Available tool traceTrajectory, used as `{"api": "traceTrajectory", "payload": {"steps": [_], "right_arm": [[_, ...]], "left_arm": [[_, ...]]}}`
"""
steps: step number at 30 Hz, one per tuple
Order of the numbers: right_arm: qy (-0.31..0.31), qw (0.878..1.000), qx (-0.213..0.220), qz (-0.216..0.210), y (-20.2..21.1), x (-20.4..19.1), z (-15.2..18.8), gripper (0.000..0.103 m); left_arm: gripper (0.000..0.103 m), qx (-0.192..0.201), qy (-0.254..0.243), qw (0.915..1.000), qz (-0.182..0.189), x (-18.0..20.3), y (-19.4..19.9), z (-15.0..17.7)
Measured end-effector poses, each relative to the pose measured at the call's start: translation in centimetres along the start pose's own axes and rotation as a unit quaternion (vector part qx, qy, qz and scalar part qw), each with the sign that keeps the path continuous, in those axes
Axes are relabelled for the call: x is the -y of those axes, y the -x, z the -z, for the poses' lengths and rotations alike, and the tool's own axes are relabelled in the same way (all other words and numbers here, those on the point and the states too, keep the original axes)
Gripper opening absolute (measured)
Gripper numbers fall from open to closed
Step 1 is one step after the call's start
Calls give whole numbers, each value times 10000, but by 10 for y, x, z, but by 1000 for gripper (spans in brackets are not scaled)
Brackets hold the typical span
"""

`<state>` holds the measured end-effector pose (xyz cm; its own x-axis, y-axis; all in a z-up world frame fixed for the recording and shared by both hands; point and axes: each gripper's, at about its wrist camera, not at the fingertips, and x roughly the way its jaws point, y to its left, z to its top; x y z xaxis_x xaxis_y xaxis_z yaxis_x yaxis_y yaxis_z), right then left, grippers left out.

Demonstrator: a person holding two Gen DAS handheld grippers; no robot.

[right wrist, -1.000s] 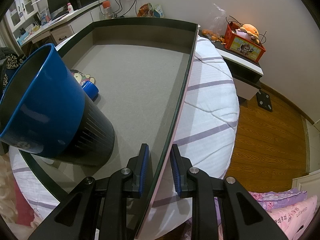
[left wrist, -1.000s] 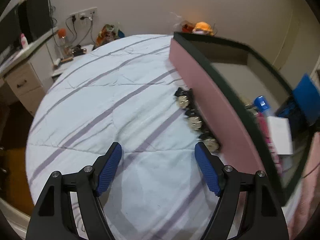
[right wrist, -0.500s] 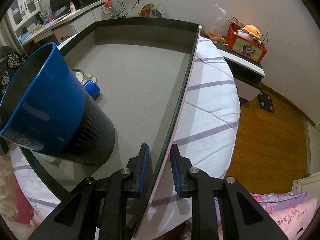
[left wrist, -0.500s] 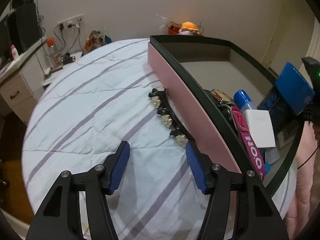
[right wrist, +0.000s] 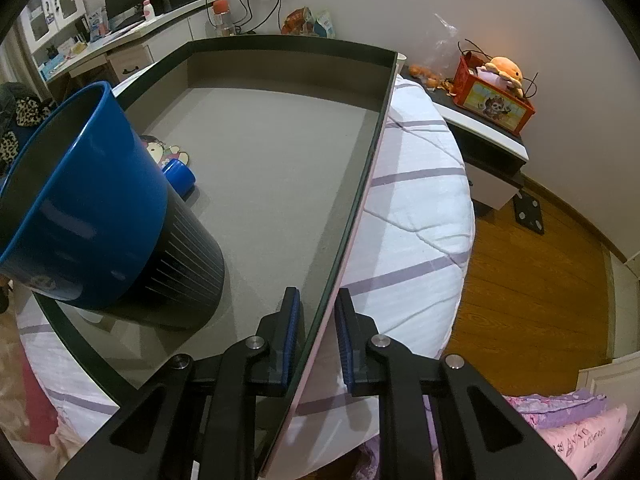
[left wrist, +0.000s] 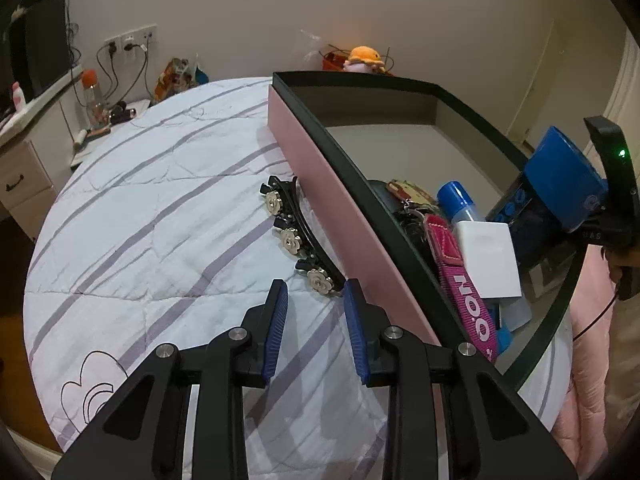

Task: Organize rigid objects
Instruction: 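Lower the left tool over the hair clip and close it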

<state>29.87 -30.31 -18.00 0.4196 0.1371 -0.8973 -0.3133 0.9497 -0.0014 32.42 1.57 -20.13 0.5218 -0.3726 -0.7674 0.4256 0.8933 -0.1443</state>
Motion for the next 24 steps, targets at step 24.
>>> {"api": "traceTrajectory", "payload": {"steps": [24], "right_arm": [[1, 9999, -138, 103, -4, 15, -8, 16]], "left_arm": [[51, -190, 617, 9953, -722, -14, -22, -22]]}}
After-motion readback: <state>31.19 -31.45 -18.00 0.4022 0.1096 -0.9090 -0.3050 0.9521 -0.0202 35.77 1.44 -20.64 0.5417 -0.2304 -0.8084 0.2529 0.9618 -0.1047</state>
